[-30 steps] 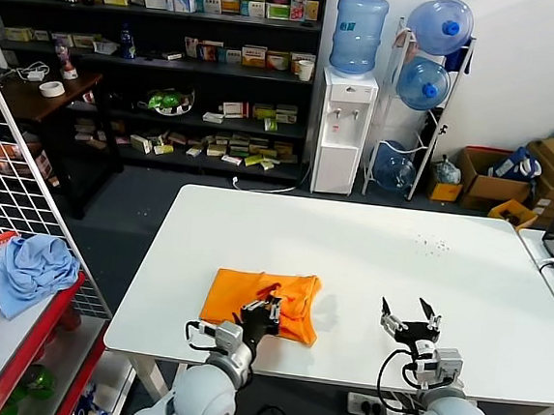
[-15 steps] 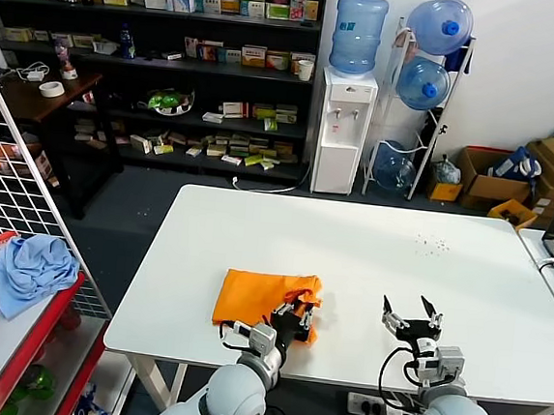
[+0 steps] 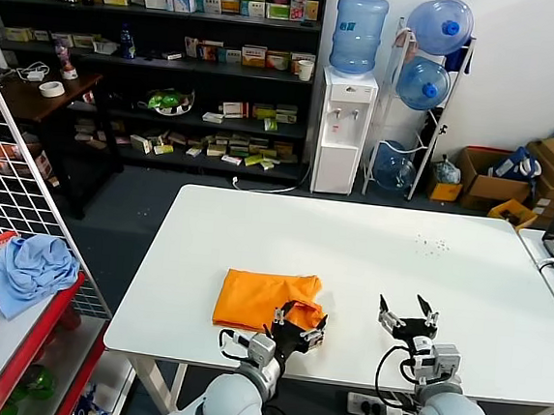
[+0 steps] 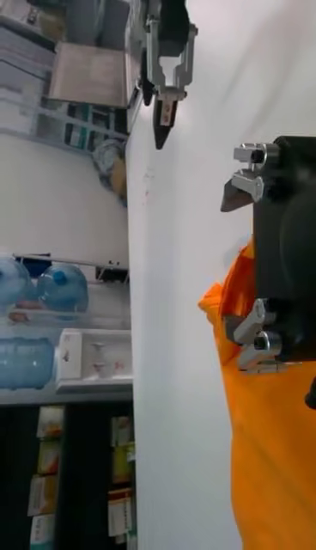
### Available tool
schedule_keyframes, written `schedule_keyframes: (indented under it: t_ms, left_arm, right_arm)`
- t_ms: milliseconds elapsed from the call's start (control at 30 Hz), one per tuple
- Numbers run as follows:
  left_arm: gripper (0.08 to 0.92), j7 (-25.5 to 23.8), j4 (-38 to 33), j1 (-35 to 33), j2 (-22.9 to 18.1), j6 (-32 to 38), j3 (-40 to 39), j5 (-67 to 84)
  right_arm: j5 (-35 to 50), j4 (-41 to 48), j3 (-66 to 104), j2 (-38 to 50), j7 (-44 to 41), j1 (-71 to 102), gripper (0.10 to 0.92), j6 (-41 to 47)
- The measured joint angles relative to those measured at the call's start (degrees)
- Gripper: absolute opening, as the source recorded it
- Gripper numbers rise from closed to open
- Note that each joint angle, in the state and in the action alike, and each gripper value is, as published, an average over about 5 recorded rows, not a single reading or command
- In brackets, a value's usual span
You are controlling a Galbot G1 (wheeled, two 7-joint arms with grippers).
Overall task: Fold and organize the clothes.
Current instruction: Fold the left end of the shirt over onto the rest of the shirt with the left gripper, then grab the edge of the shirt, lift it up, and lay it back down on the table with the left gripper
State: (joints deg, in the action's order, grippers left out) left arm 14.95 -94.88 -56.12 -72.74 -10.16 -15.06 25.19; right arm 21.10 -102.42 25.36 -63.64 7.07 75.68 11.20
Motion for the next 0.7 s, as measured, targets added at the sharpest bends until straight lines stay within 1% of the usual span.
schedule_keyframes:
  t_ms: [100, 367, 500, 700]
  left_arm:
    - [0.821, -0.6, -0.91, -0.46, 0.85, 1.12, 1.55, 0.1]
    - [0.823, -1.34, -3.44, -2.54, 3.15, 4.01, 6.6, 0.04]
    - [0.823, -1.09, -3.39, -3.26, 3.97, 4.96, 8.59, -0.95]
    - [0.823, -0.44, -2.03, -3.56, 4.11, 6.39, 11.15, -2.76]
  right_arm:
    - [-0.19, -0.3, -0.38, 0.29, -1.16, 0.29, 0.823, 0.26]
    - [-1.23, -0.6, -1.71, 0.24, -5.31, 0.18, 0.823, 1.07]
    - [-2.09, -0.67, -2.4, 0.75, -8.12, 0.45, 0.823, 1.97]
    - [-4.47, 0.84, -4.71, 1.23, -13.39, -0.67, 0.823, 1.83]
